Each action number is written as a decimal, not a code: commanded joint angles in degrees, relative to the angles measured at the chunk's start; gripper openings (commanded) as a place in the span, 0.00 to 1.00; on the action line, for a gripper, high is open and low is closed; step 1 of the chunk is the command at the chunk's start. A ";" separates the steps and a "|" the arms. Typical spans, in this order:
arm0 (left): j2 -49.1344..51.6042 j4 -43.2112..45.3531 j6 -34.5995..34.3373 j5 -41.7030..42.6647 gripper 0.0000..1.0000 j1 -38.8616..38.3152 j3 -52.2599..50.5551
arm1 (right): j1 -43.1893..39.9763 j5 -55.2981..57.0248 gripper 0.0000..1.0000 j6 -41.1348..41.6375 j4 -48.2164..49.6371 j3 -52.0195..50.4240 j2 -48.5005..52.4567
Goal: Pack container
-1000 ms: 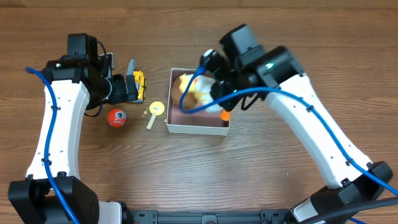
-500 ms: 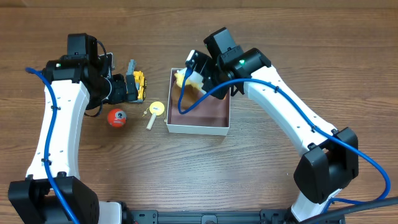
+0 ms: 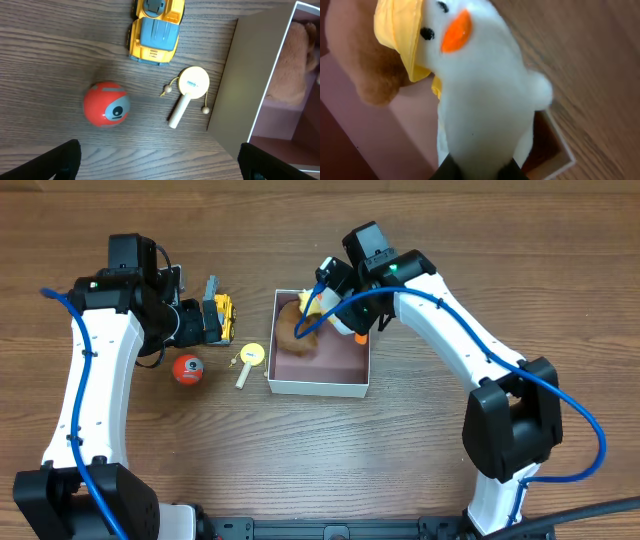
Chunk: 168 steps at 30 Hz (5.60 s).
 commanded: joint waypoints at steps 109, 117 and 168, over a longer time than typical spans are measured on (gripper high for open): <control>0.22 -0.11 0.87 0.50 1.00 0.26 1.29 | -0.07 -1.62 0.04 49.57 0.74 10.38 15.91; 0.22 -0.09 0.87 0.50 1.00 0.26 1.29 | -0.35 -0.04 0.32 49.55 0.72 10.38 4.22; 0.22 -0.11 0.87 0.50 1.00 0.26 1.29 | -11.28 0.35 0.04 51.32 -10.73 -3.61 -17.44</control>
